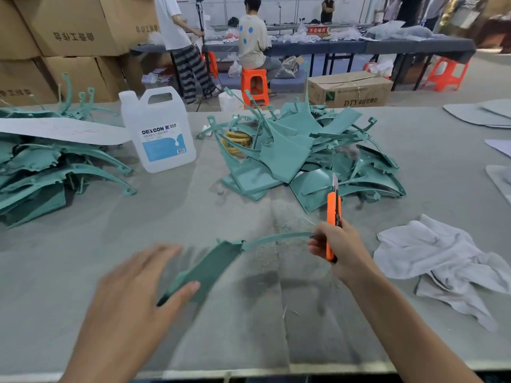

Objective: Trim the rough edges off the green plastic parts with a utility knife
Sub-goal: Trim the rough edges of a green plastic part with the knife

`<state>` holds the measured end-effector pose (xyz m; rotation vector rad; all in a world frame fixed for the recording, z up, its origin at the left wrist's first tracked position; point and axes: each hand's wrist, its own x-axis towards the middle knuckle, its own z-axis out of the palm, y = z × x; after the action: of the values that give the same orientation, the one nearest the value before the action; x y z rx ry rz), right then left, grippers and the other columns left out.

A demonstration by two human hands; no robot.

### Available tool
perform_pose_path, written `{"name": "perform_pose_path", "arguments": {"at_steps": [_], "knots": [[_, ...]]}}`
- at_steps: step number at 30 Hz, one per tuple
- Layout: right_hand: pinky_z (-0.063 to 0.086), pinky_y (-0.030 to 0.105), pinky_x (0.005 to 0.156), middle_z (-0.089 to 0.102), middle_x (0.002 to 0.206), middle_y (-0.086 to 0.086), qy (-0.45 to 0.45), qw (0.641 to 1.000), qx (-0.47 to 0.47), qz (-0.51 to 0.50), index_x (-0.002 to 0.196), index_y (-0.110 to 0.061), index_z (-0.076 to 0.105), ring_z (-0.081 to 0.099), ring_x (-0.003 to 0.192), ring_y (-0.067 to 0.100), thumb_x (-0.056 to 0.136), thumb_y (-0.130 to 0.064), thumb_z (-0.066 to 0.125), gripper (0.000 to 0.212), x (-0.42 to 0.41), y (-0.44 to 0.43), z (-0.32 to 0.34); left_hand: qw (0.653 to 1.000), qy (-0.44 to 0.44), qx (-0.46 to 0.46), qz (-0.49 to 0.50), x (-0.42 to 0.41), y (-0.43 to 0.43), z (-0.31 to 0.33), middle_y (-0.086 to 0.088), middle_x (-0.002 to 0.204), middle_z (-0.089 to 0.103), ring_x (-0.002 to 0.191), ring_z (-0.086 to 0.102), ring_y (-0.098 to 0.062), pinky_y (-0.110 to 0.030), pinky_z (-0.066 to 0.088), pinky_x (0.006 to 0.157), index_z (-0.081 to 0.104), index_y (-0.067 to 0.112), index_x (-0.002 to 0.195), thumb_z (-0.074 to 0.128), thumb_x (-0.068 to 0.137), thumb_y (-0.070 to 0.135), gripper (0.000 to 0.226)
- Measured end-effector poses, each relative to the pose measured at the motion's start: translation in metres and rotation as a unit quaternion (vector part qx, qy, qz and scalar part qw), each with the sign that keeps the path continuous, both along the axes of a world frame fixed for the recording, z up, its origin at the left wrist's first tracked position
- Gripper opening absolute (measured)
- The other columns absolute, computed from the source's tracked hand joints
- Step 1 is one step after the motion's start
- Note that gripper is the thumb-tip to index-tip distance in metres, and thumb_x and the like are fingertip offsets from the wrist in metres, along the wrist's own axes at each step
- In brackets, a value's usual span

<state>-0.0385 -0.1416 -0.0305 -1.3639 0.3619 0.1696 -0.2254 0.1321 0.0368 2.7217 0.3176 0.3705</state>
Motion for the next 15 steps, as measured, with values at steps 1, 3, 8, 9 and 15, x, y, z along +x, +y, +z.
{"name": "perform_pose_path", "arguments": {"at_steps": [1, 3, 8, 9, 15], "knots": [[0.053, 0.025, 0.047, 0.055, 0.061, 0.008, -0.007, 1.000, -0.004, 0.010, 0.090, -0.006, 0.052, 0.058, 0.048, 0.017, 0.085, 0.006, 0.058, 0.015, 0.002, -0.001, 0.002, 0.999, 0.030, -0.023, -0.009, 0.008, 0.004, -0.003, 0.024, 0.100, 0.071, 0.098, 0.068, -0.014, -0.033, 0.051, 0.082, 0.058, 0.059, 0.108, 0.064, 0.087, 0.059, 0.023], [0.053, 0.026, 0.048, 0.057, 0.064, 0.009, -0.036, 0.999, -0.014, 0.020, 0.095, -0.005, 0.054, 0.058, 0.050, 0.019, 0.089, -0.004, 0.064, 0.011, 0.003, -0.003, 0.008, 0.992, 0.016, -0.127, -0.005, 0.023, 0.006, -0.016, 0.023, 0.076, 0.067, 0.064, 0.064, -0.009, -0.033, 0.052, 0.063, 0.058, 0.055, 0.100, 0.065, 0.091, 0.048, 0.014], [0.047, 0.027, 0.043, 0.069, 0.083, 0.006, -0.093, 0.990, -0.092, 0.047, 0.103, -0.018, 0.061, 0.058, 0.050, 0.015, 0.098, -0.045, 0.062, 0.027, -0.012, -0.011, 0.026, 0.917, -0.020, -0.391, 0.076, 0.033, 0.001, -0.057, 0.001, 0.079, 0.074, 0.049, 0.063, -0.017, -0.034, 0.051, 0.039, 0.063, 0.040, 0.111, 0.074, 0.089, 0.015, 0.035], [0.046, 0.028, 0.042, 0.069, 0.086, 0.006, -0.104, 0.985, -0.128, 0.061, 0.101, -0.019, 0.061, 0.057, 0.050, 0.014, 0.099, -0.045, 0.058, 0.026, -0.017, -0.011, 0.027, 0.917, -0.015, -0.391, 0.074, 0.032, -0.002, -0.068, 0.001, 0.082, 0.074, 0.057, 0.067, -0.018, -0.035, 0.054, 0.046, 0.063, 0.043, 0.108, 0.074, 0.089, 0.015, 0.035], [0.043, 0.025, 0.049, 0.066, 0.075, -0.006, -0.202, 0.866, -0.382, 0.252, 0.090, -0.037, 0.056, 0.055, 0.053, 0.008, 0.097, -0.042, 0.058, 0.009, -0.059, -0.013, 0.019, 0.996, 0.031, -0.074, 0.025, 0.026, -0.012, -0.103, 0.004, 0.140, 0.048, 0.133, 0.044, -0.020, -0.039, 0.033, 0.110, 0.055, 0.033, 0.133, 0.071, 0.086, 0.039, 0.051]]}}
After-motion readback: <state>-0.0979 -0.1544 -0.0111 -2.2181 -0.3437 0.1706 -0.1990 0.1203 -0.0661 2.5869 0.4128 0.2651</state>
